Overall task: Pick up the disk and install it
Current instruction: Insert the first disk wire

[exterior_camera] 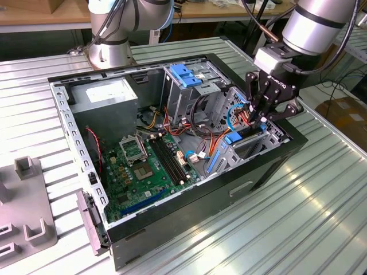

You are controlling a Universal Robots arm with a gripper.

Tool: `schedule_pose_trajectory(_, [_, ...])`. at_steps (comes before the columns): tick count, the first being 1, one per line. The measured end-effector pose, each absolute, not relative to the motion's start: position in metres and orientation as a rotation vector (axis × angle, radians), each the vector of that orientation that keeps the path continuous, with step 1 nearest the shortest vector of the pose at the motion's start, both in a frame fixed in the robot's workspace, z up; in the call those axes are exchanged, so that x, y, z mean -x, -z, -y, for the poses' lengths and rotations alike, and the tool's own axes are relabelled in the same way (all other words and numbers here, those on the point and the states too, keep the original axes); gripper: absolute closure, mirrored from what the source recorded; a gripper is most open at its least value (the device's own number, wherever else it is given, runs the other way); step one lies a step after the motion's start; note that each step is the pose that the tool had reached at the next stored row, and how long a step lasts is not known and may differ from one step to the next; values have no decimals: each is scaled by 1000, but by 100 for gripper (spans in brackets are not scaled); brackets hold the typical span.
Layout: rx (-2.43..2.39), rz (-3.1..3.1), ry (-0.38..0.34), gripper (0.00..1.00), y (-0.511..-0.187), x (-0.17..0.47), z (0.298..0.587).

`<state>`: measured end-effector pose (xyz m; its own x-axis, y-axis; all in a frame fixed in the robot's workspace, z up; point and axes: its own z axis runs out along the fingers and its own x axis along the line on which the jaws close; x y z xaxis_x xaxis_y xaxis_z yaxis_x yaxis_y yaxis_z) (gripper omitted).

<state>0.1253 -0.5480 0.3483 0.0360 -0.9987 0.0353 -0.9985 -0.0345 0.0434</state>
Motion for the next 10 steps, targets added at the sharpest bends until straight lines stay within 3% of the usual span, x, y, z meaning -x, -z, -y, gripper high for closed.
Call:
schedule_pose_trajectory(4, [-2220, 2143, 7, 77, -348, -125, 548])
schedule_pose_trajectory(6, [-2220, 2143, 7, 89, -348, -125, 548])
schedule_pose_trajectory(10, [-2220, 2143, 7, 89, -348, -125, 548])
